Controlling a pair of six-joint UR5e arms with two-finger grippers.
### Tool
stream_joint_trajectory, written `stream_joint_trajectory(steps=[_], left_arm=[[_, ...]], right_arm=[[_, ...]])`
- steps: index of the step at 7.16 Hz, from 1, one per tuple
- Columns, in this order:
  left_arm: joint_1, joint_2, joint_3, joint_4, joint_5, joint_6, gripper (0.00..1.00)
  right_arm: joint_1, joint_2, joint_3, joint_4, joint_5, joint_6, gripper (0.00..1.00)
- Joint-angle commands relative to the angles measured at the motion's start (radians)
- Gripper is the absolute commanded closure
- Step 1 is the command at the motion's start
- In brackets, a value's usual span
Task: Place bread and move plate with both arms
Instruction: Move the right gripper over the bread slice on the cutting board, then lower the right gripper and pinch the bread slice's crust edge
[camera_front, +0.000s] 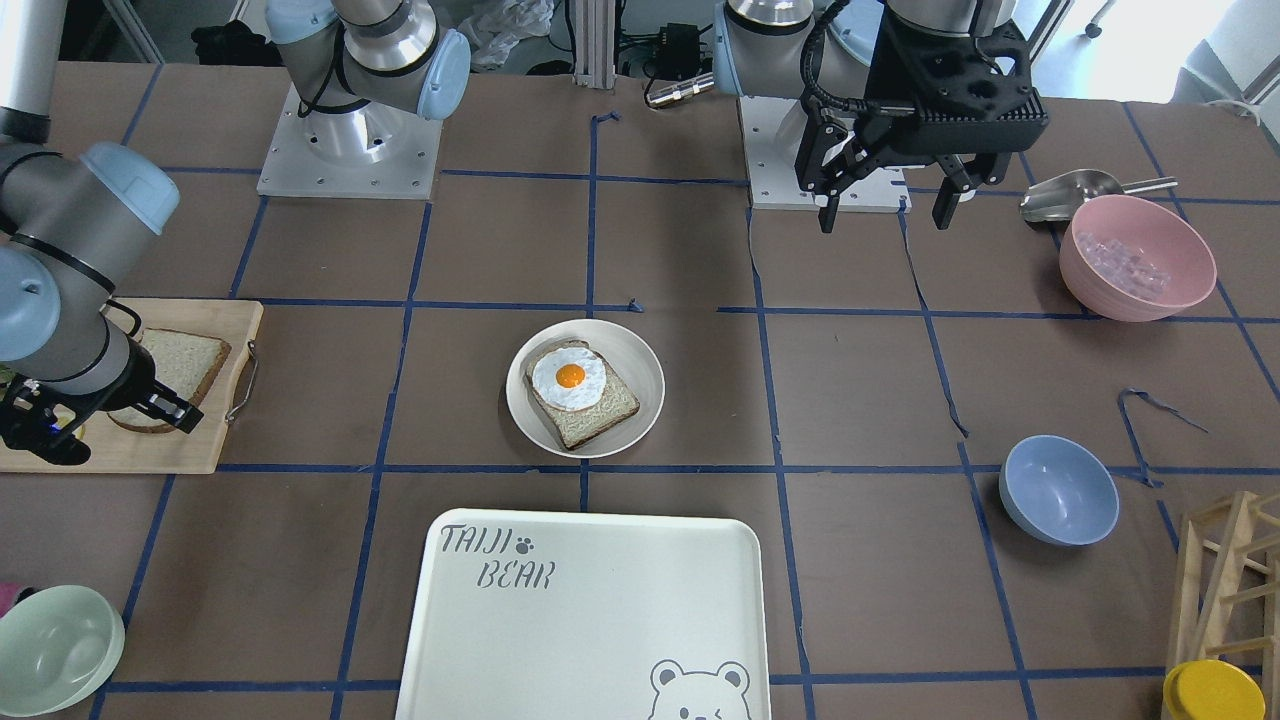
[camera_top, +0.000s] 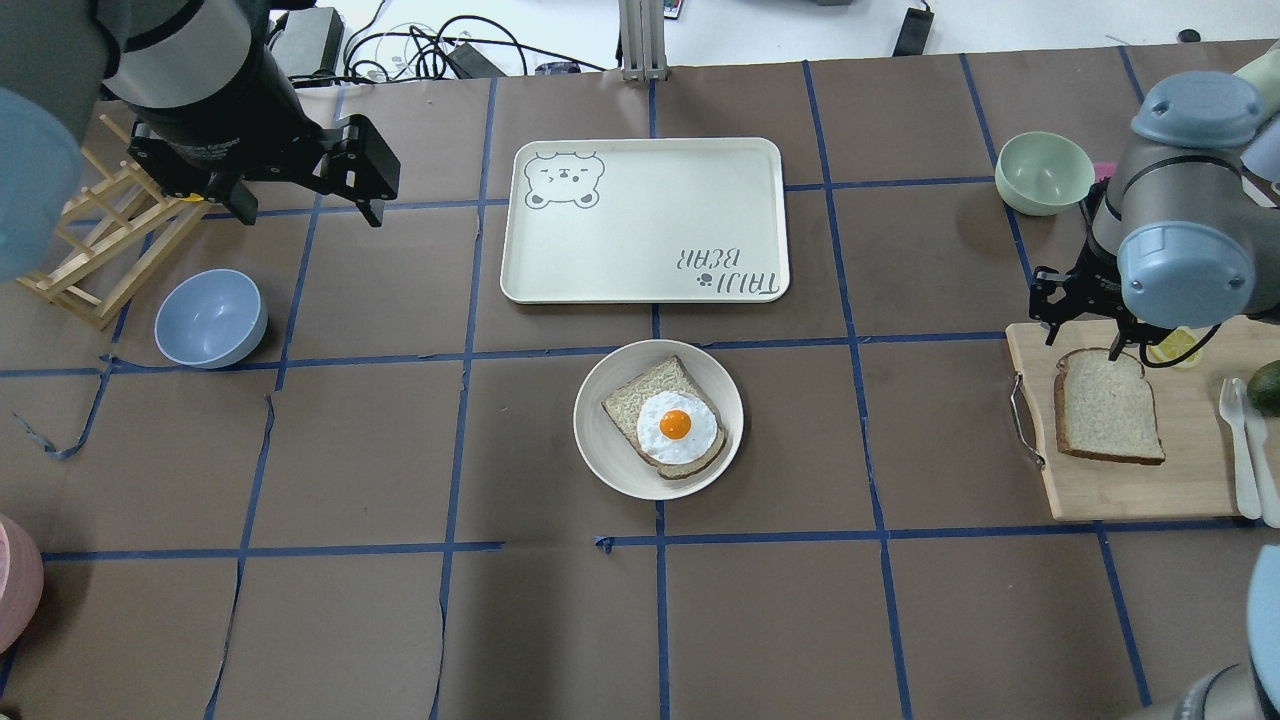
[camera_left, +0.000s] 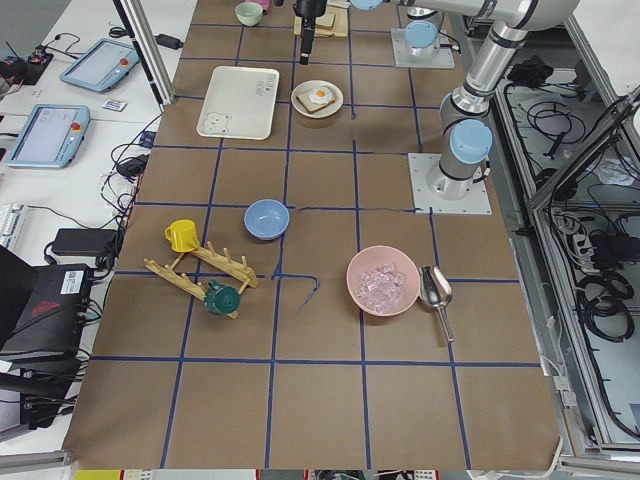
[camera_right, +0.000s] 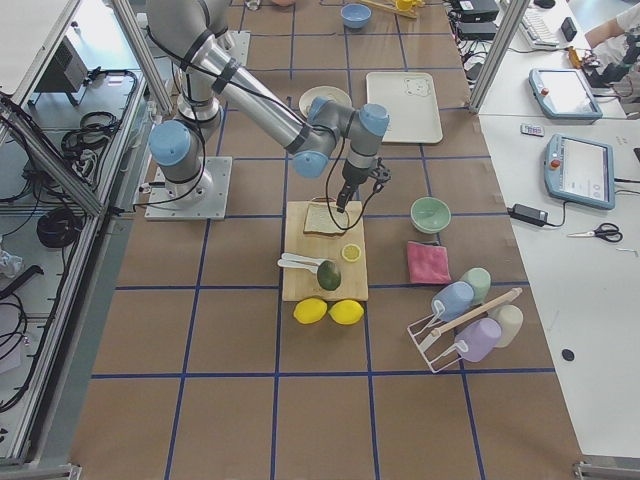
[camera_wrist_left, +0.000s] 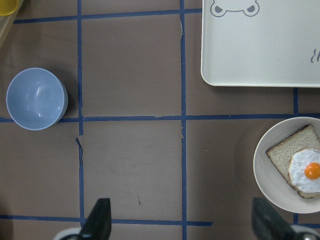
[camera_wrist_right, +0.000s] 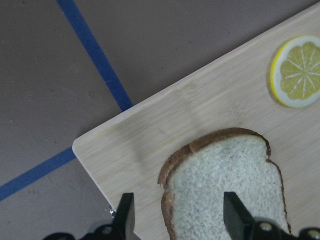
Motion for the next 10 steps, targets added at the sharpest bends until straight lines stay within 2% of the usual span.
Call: stream_joint_trajectory(steps=[1, 4, 6, 7, 8, 10], left_arm=[[0.000, 0.000, 0.000, 0.004, -0.001, 0.000, 0.00], [0.000, -0.003, 0.000, 0.004, -0.003, 0.000, 0.00], [0.000, -0.002, 0.002, 0.002, -0.003, 0.000, 0.00], [0.000, -0.002, 0.002, 0.002, -0.004, 0.000, 0.00], [0.000, -0.002, 0.002, 0.004, -0.004, 0.000, 0.00], [0.000, 0.000, 0.000, 0.002, -0.003, 0.000, 0.00]], right_arm=[[-0.001, 0.018, 0.004, -0.001, -0.001, 0.011, 0.32], [-0.001, 0.021, 0.007, -0.001, -0.001, 0.011, 0.33], [-0.018, 0.027, 0.007, -0.001, 0.005, 0.012, 0.38], [-0.026, 0.027, 0.007, 0.001, 0.011, 0.012, 0.47], [-0.026, 0.030, 0.007, 0.002, 0.013, 0.027, 0.61], [-0.026, 0.041, 0.006, 0.001, 0.014, 0.034, 0.72]])
